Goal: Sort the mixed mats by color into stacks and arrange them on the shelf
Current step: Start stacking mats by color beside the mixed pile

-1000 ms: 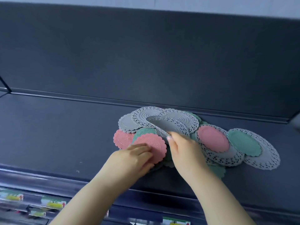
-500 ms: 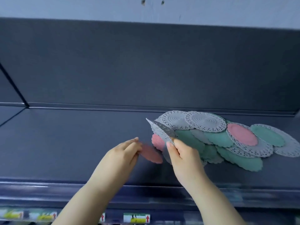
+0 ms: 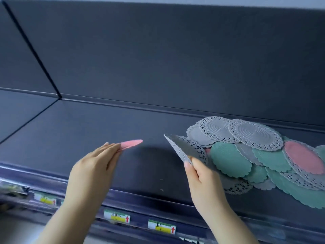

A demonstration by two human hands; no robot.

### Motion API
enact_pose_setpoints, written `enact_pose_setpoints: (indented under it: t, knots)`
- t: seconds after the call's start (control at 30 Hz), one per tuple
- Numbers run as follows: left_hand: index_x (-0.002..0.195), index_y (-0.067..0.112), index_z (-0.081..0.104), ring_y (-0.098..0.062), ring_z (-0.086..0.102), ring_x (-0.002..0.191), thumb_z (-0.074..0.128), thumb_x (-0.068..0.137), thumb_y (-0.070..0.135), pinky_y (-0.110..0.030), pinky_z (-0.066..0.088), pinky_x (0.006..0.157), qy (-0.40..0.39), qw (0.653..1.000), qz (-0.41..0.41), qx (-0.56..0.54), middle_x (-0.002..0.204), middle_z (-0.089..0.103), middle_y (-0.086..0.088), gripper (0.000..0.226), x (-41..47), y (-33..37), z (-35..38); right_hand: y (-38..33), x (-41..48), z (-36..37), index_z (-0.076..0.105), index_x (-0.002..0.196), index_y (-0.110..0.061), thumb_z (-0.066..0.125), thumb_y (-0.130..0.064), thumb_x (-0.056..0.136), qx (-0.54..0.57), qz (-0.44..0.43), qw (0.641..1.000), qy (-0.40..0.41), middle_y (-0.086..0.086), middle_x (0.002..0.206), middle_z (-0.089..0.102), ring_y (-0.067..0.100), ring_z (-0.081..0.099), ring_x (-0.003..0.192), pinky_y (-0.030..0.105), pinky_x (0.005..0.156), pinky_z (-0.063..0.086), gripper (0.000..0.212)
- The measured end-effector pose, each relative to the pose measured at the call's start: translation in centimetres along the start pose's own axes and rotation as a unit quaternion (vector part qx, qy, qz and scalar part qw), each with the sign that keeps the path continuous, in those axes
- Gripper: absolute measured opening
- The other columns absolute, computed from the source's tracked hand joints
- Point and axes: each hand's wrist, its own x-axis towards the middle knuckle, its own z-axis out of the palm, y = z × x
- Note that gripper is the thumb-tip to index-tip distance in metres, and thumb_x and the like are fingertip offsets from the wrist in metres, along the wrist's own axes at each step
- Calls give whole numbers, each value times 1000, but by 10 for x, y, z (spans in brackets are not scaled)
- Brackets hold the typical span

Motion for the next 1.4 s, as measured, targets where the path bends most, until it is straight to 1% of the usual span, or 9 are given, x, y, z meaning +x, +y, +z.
enact_pose_setpoints:
  t: [0.27,0.37,0.5,0.67,0.77,0.87,1.0,1.23,1.4]
  knots:
    - [89,8,76,-32,71,83,62,80,19,-41,55,63,11,997,-50,54,91,73,-11,20,1,-37,-13,-26,14,37,46,57,-44,44,-27,94,57,-15,994,-93,-6,45,26,10,21,47,20,44,19,42]
    - [89,7,76,-31,71,83,62,79,20,-41,55,66,4,997,-59,58,92,73,-11,22,1,-56,-11,-38,15,56,61,88,-39,43,-32,95,47,-15,993,-112,-4,52,42,9,32,50,26,52,34,21]
    - [89,6,76,-30,71,83,62,79,15,-40,55,65,25,999,-23,42,90,73,-11,19,20,-85,-11,-60,18,82,55,121,-29,32,-39,96,-221,-75,964,-131,-10,123,58,10,52,114,28,85,44,36]
    - [90,8,76,-30,70,84,62,79,14,-39,55,65,8,1000,18,13,91,73,-9,19,45,-130,-7,-99,23,106,62,89,-22,19,-69,84,-369,-38,921,-118,-2,77,56,18,48,74,28,62,38,64]
    - [93,18,75,-25,69,91,60,80,14,-30,54,65,-9,999,44,-29,94,73,-1,20,58,-157,-2,-113,36,129,61,100,-27,20,-65,88,-352,-12,932,-84,-6,95,64,14,58,90,28,69,45,57]
    - [98,30,71,-17,64,101,59,82,15,-22,47,72,-20,995,69,-67,98,70,12,25,73,-183,0,-123,48,157,45,130,-32,22,-56,94,-299,14,945,-132,-15,146,34,4,22,138,24,102,32,49]
    - [96,27,73,-17,63,102,58,83,14,-22,50,69,-24,994,87,-66,98,71,11,24,108,-230,-1,-138,59,187,28,142,-30,20,-52,95,-282,38,950,-128,-17,153,16,0,4,141,22,108,21,53]
    - [123,59,46,-1,47,120,44,86,0,-14,38,87,-261,961,83,42,119,50,32,70,161,-303,26,-160,68,222,22,145,-29,24,-51,95,-254,29,955,-148,-17,154,9,-2,-1,140,18,110,9,54]
    - [113,32,54,-9,55,102,41,90,11,-20,43,82,-381,897,146,172,115,57,16,34,163,-320,50,-173,75,245,22,145,-29,25,-50,96,-255,20,955,-152,-18,153,10,-4,0,140,17,109,11,53]
